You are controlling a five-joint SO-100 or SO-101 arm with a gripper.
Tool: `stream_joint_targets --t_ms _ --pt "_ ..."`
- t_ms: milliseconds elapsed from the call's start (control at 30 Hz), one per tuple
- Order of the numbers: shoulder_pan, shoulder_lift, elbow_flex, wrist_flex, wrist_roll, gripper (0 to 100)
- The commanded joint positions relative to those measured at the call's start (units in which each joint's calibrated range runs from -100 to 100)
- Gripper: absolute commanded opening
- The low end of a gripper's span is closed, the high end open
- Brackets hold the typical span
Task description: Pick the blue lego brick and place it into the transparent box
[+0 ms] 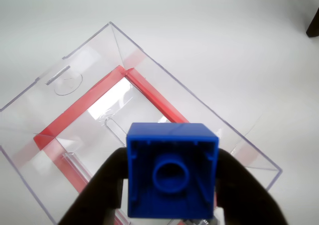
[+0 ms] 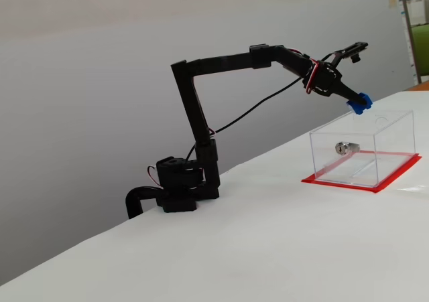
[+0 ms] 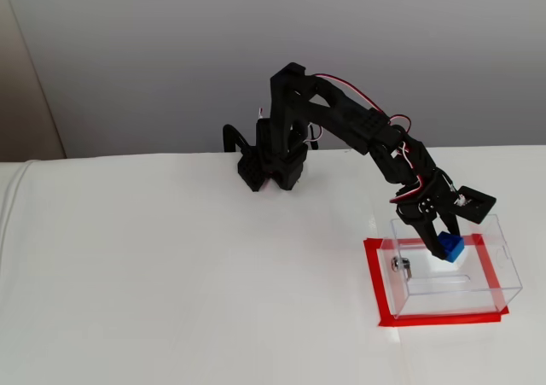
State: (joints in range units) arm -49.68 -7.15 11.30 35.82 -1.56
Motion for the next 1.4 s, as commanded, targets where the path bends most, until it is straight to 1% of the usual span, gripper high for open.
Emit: stream_joint_targets --t_ms 0,500,567,667,733,1200,1367 --pt "-0.41 -0.45 -4.15 -0.14 -0.32 7" --pt "-0.49 -0.36 -4.06 -0.14 -0.63 8" --pt "-0.49 -0.36 -4.06 -0.14 -0.63 10" --pt "-0.49 -0.36 -4.06 -0.14 -0.37 16" --pt "-0.49 -0.36 -4.06 -0.14 -0.32 17" --pt "-0.56 -0.36 -3.88 -0.14 -0.32 18" --pt "-0.56 -0.36 -3.43 -0.14 -0.21 28"
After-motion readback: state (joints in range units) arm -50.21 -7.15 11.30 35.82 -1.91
